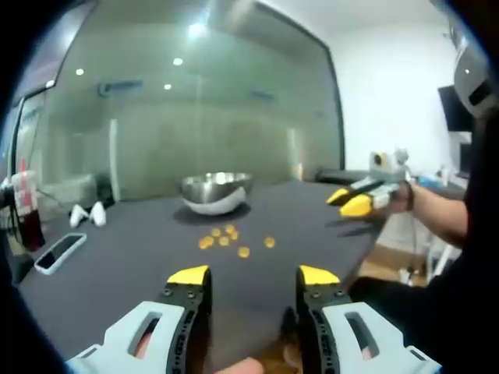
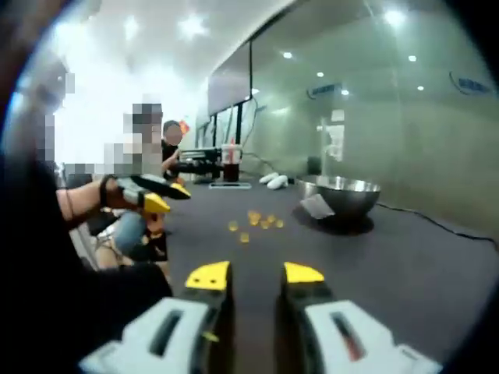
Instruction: Pick up the QQ candy scattered on the table and place it into the stainless steel bowl on the table
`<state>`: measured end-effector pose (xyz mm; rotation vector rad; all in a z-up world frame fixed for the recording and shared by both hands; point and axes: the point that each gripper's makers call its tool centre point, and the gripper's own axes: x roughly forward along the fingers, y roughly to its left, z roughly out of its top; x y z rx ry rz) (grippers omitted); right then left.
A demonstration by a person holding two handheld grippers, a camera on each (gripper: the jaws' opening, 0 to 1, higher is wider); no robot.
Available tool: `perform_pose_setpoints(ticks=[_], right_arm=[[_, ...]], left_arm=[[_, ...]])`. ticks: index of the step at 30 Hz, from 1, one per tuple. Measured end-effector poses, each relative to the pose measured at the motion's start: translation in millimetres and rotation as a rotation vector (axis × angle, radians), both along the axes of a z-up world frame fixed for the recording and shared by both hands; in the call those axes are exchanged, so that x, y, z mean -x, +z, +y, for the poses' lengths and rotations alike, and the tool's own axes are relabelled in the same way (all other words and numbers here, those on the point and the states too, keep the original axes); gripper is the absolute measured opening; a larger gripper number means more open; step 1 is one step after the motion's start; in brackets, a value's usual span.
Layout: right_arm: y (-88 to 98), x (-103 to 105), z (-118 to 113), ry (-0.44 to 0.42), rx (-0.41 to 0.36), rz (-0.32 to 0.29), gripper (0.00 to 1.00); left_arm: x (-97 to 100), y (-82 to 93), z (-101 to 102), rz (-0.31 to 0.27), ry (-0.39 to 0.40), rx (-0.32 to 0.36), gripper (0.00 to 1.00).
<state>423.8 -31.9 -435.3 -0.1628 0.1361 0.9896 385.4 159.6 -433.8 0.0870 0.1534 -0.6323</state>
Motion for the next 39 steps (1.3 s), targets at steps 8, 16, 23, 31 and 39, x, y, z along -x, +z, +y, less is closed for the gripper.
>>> perform_pose_setpoints(ticks=[8,16,23,31,39], right_arm=[[-1.0,0,-2,-0.006,0.0,0.003,0.26],[0.2,-3,-6,-0.031,-0.021,0.012,0.25],[3.3,0,-3,-0.013,-0.038,0.004,0.24],[2.5,-1,-1,-0.014,-0.026,0.003,0.24],[-0.2,-3,8,-0.002,-0.011,0.014,0.24]], left_arm=[[-0.5,1.2,2,-0.001,0.015,0.002,0.49],[-1.6,7.7,8,-0.013,0.032,0.033,0.48],[0.5,2.9,4,0.0,0.019,0.014,0.49],[1.7,3.2,4,-0.003,0.012,0.015,0.5],[1.3,-1.7,8,0.01,0.015,0.004,0.51]])
